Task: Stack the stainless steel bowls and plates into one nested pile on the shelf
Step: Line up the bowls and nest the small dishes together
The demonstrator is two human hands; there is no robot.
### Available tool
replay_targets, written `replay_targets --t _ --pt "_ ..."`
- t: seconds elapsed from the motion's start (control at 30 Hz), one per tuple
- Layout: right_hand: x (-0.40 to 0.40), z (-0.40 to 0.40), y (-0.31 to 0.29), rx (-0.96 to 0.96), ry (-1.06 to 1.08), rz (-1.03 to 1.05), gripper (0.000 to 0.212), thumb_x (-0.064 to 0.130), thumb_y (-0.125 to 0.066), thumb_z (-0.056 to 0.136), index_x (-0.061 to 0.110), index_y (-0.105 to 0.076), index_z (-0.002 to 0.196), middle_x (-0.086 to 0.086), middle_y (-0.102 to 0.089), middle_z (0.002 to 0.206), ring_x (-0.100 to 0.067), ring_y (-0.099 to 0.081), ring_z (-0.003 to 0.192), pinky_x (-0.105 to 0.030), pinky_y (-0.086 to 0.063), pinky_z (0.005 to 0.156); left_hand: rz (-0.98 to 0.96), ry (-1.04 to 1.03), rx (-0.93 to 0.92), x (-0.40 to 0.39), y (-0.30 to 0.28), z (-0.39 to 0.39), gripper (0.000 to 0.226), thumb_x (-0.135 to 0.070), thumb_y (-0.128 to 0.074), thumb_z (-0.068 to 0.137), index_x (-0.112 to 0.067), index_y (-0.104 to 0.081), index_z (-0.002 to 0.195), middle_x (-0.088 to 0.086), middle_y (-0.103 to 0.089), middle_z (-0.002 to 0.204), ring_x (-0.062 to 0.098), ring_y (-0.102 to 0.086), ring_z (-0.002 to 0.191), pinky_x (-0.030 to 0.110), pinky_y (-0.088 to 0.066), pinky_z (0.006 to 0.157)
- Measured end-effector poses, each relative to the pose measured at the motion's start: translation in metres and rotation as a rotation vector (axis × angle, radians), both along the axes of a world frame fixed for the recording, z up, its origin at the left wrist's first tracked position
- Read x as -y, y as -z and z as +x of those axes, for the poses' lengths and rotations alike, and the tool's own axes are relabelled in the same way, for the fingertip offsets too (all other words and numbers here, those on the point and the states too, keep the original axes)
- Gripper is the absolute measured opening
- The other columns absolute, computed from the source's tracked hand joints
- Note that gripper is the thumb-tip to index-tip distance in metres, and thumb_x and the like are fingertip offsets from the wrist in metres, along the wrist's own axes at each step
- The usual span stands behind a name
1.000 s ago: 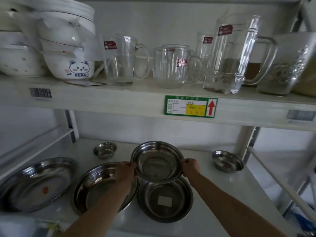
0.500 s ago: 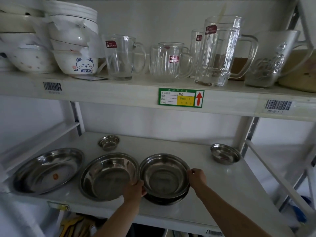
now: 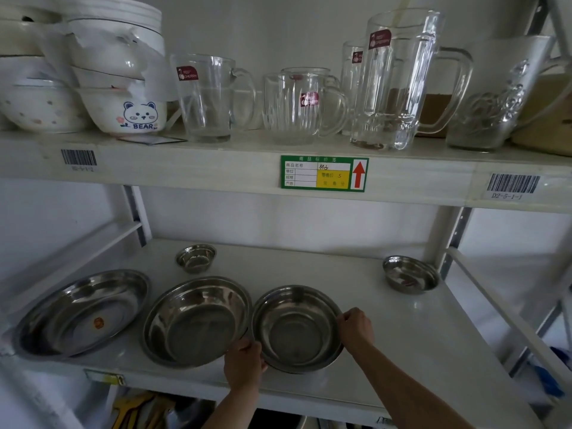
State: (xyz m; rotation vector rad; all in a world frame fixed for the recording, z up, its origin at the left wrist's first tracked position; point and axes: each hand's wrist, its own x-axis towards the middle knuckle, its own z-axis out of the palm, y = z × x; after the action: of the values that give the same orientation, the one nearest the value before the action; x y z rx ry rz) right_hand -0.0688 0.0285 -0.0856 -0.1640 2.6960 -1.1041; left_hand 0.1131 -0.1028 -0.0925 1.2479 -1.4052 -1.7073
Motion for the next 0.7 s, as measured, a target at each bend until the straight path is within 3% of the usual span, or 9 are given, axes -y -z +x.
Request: replay_targets --t 0.2,0.33,0.43,0.5,0.7 --pt "0.0 -0.004 0.002 -0.052 -0.008 0.035 0.02 0.019 -0.05 0.087 0.008 -0.063 0.097 -0.013 -0.067 0.106 -0.032 -0.063 0.102 -0.033 -0.048 0.078 -0.081 -0.018 0.045 -0.005 0.004 0.0 0.022 -0.004 -0.058 0.085 -0.007 -0.061 0.063 0.008 -0.056 0.052 0.021 -0.054 0.051 0.027 -0.048 0.046" --pt "0.0 -0.005 0.006 -0.061 0.004 0.028 0.018 0.017 -0.05 0.086 0.009 -0.061 0.098 -0.012 -0.065 0.107 -0.032 -0.061 0.102 -0.035 -0.049 0.081 -0.192 -0.014 0.135 -0.004 0.012 -0.001 0.02 -0.011 -0.061 0.082 -0.014 -0.063 0.061 0.005 -0.064 0.056 0.025 -0.064 0.061 0.046 -0.059 0.067" --pt "-0.002 -0.005 0.008 -0.043 0.015 0.024 0.016 0.014 -0.051 0.085 0.012 -0.06 0.098 -0.011 -0.066 0.106 -0.031 -0.062 0.1 -0.031 -0.045 0.075 -0.178 -0.032 0.151 -0.005 0.019 -0.004 0.004 -0.011 -0.062 0.081 -0.009 -0.065 0.08 0.005 -0.066 0.06 0.021 -0.065 0.056 0.047 -0.059 0.069" --pt "-0.004 -0.006 0.007 -0.029 0.021 0.015 0.015 0.014 -0.052 0.085 0.012 -0.06 0.098 -0.011 -0.066 0.106 -0.031 -0.062 0.099 -0.03 -0.043 0.073 -0.138 -0.054 0.127 -0.007 0.02 -0.005 0.009 -0.008 -0.061 0.081 -0.008 -0.061 0.09 0.006 -0.067 0.065 0.019 -0.064 0.053 0.046 -0.06 0.068" --pt "-0.012 -0.007 0.003 0.006 0.022 0.031 0.017 0.016 -0.051 0.085 0.01 -0.062 0.097 -0.013 -0.068 0.106 -0.032 -0.064 0.1 -0.031 -0.046 0.076 -0.112 -0.009 0.155 -0.008 0.03 -0.011 0.013 -0.008 -0.057 0.079 0.003 -0.06 0.072 0.018 -0.065 0.065 0.021 -0.06 0.049 0.045 -0.061 0.06"
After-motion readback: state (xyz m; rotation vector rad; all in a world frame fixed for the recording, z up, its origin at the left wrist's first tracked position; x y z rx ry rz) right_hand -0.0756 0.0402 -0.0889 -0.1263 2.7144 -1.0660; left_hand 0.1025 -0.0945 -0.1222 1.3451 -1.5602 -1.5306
